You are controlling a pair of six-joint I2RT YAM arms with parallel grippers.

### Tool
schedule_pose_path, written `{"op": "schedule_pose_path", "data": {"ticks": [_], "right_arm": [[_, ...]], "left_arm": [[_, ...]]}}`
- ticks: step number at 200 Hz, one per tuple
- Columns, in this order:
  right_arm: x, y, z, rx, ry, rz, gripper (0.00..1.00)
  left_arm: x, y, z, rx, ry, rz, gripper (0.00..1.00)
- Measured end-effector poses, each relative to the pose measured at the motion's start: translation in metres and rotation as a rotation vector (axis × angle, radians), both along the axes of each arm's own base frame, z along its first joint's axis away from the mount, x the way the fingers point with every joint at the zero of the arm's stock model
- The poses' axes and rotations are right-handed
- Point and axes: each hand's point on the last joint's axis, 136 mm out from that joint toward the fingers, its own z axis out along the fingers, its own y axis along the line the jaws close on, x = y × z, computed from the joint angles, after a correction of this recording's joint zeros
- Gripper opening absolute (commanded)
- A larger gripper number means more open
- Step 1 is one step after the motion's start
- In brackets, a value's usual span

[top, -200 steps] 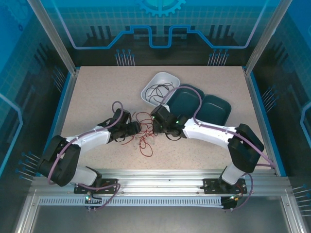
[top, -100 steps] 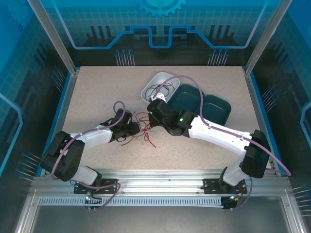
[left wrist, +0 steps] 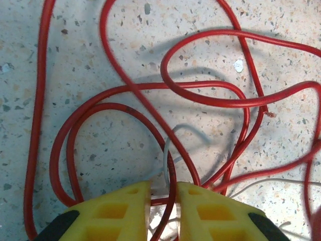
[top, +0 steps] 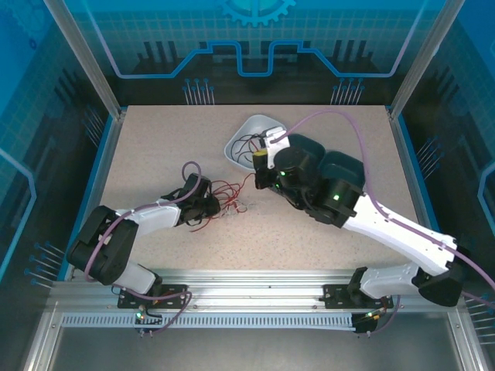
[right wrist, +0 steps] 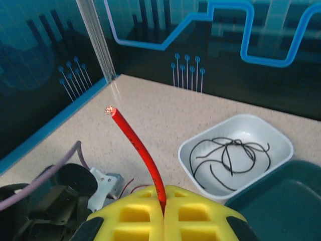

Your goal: Untangle the cables

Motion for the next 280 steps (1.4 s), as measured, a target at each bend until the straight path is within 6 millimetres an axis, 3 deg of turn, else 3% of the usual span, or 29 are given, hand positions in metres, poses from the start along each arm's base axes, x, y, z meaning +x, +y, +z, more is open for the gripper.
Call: {"op": "schedule_pose_path", "data": {"ticks": [60, 132, 199, 233, 245, 280], "right_arm": [[-0.006, -0.015, 0.030, -0.018, -0.105, 0.004, 0.00], [-0.022, -0.039, 0.108, 0.095, -0.267, 0.007, 0.00], [-0.022, -0.048, 0.131, 0.076, -0.340, -0.019, 0.00], [-0.019, -0.060, 0.154, 0.060, -0.387, -0.077, 0.00], [-0.016, -0.066, 0.159, 0.051, -0.399, -0.109, 0.00], [0.002, -0.088, 0.157, 0.029, -0.398, -0.202, 0.00]], "left_arm": [[0.000, 0.000, -0.003, 0.003, 0.006, 0.000, 0.19], [0.001, 0.002, -0.005, 0.015, 0.003, 0.008, 0.18], [0.002, 0.004, -0.005, 0.022, 0.001, 0.013, 0.19], [0.002, 0.003, -0.005, 0.020, -0.002, 0.013, 0.26], [0.003, 0.003, -0.004, 0.018, -0.003, 0.013, 0.33], [0.003, 0.001, 0.002, -0.006, -0.009, 0.024, 0.49]]}}
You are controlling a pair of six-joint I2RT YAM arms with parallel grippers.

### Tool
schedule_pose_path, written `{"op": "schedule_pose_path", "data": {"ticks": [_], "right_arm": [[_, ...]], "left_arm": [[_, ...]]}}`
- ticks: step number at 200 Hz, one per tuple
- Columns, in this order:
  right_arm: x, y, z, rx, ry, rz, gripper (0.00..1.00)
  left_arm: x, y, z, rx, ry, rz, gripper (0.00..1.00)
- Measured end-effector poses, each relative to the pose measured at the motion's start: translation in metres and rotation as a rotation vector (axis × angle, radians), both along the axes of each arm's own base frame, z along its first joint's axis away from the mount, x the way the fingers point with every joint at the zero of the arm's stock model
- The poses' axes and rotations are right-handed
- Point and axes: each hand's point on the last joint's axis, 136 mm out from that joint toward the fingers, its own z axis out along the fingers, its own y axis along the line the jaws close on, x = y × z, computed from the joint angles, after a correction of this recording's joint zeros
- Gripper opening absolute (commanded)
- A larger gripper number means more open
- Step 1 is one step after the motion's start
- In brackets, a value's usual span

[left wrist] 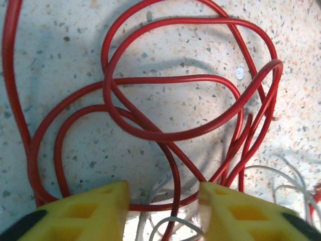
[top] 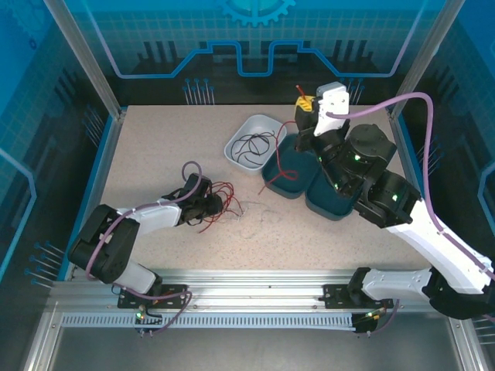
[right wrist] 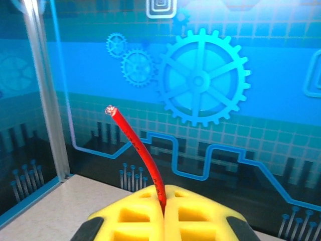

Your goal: Untangle the cables

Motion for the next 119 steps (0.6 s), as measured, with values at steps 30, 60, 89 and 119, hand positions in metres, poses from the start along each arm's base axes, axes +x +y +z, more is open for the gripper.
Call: {"op": "schedule_pose_path", "data": {"ticks": [30, 60, 89, 119], "right_arm": [[0.025, -0.033, -0.009, 0.027, 0.033, -0.100, 0.00], [0.048, -0.055, -0.025, 0.047, 0.088, -0.159, 0.00], [0.068, -0.065, -0.044, 0.058, 0.151, -0.184, 0.00], [0.085, -0.073, -0.062, 0.062, 0.211, -0.203, 0.00]], "left_arm": [[-0.002, 0.001, 0.017, -0.010, -0.030, -0.004, 0.65], [-0.005, 0.003, 0.040, -0.023, -0.077, -0.007, 0.81], [-0.008, 0.006, 0.059, -0.028, -0.118, -0.010, 0.99], [-0.009, 0.009, 0.075, -0.026, -0.147, -0.002, 0.99]]}}
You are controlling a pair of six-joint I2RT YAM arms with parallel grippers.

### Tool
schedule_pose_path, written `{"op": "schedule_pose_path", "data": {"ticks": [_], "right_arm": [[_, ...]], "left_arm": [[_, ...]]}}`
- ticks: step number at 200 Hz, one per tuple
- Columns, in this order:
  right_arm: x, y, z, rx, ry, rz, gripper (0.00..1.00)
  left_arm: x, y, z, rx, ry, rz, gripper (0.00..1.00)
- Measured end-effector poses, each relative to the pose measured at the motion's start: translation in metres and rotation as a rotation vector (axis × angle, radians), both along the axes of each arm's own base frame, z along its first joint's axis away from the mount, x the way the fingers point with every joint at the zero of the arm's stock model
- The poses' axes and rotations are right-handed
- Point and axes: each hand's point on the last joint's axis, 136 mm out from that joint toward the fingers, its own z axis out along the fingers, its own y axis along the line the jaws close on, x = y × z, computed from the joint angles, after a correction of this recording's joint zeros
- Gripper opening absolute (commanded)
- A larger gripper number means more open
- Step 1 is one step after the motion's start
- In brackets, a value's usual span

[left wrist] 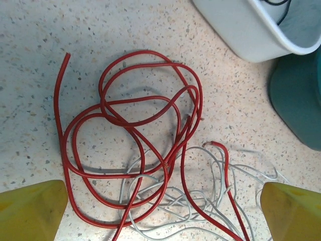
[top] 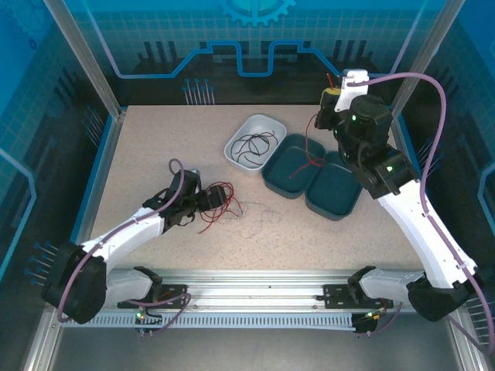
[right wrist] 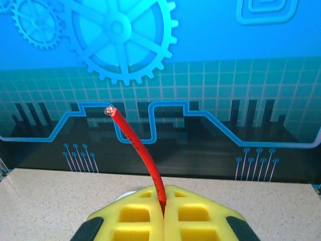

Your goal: Untangle the cables

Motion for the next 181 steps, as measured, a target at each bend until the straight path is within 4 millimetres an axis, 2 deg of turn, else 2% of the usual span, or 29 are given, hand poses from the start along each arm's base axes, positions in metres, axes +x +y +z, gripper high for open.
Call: {"op": "schedule_pose_path", "data": {"ticks": [35, 80, 181], "right_arm": [[0.020, -0.004, -0.023, -0.004, 0.066, -0.017, 0.00], [0.039, -0.007, -0.050, -0.017, 0.141, -0.029, 0.00], [0.058, -0.003, -0.082, -0.003, 0.231, -0.006, 0.00]], "left_arm": [[-0.001, 0.007, 0.015, 0.014, -0.034, 0.021, 0.99], [-0.006, 0.016, 0.019, 0.047, -0.040, 0.043, 0.99], [-0.007, 0.030, 0.034, 0.060, -0.089, 0.090, 0.99]]}}
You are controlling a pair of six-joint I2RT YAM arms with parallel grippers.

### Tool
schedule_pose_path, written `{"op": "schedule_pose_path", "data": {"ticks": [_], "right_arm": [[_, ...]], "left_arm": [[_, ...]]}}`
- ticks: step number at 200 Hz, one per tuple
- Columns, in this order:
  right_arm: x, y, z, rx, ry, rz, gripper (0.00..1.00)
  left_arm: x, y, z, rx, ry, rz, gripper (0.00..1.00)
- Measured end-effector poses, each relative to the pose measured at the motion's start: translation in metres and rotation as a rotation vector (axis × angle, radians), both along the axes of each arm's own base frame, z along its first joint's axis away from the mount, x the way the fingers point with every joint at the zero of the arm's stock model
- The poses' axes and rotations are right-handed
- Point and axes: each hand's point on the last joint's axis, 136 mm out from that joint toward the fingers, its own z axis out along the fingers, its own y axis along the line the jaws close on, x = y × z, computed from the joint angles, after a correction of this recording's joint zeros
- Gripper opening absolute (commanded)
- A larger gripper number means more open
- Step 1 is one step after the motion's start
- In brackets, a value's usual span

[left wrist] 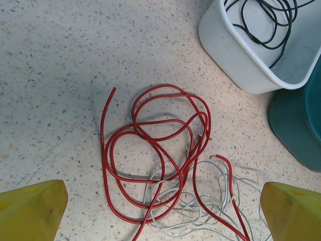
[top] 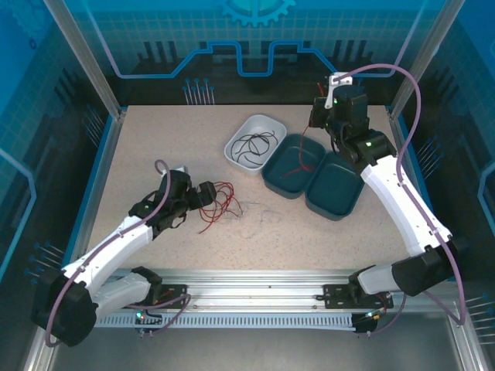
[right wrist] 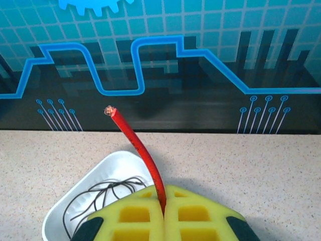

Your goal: Untangle the cables

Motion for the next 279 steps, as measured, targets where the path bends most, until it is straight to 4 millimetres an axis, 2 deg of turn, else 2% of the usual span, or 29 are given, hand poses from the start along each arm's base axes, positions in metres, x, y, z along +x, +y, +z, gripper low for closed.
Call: {"op": "schedule_pose_path", "data": {"ticks": [45, 65, 112, 177, 196, 245, 279], "right_arm": [[0.004, 0.005, -0.016, 0.007, 0.048, 0.019, 0.00], [0.010, 0.011, -0.031, 0.007, 0.089, 0.033, 0.00], [0.026, 0.025, -0.091, -0.023, 0.248, 0.066, 0.00], [0.048, 0.035, -0.169, -0.066, 0.434, 0.057, 0.00], [0.060, 0.034, -0.185, -0.093, 0.461, 0.031, 0.00], [0.088, 0.023, -0.207, -0.150, 0.506, -0.051, 0.00], [0.087, 0.012, -0.237, -0.182, 0.592, -0.096, 0.02]], "left_arm": [[-0.002, 0.006, -0.001, -0.005, -0.004, 0.017, 0.99], [-0.004, 0.009, -0.005, -0.007, 0.003, 0.029, 0.99], [-0.006, 0.021, -0.012, -0.028, 0.023, 0.078, 0.99], [-0.007, 0.023, -0.014, -0.041, 0.027, 0.082, 0.99], [-0.007, 0.022, -0.013, -0.045, 0.025, 0.080, 0.99], [-0.010, 0.023, -0.014, -0.050, 0.021, 0.079, 0.99], [-0.010, 0.023, -0.012, -0.056, 0.017, 0.076, 0.99]]}}
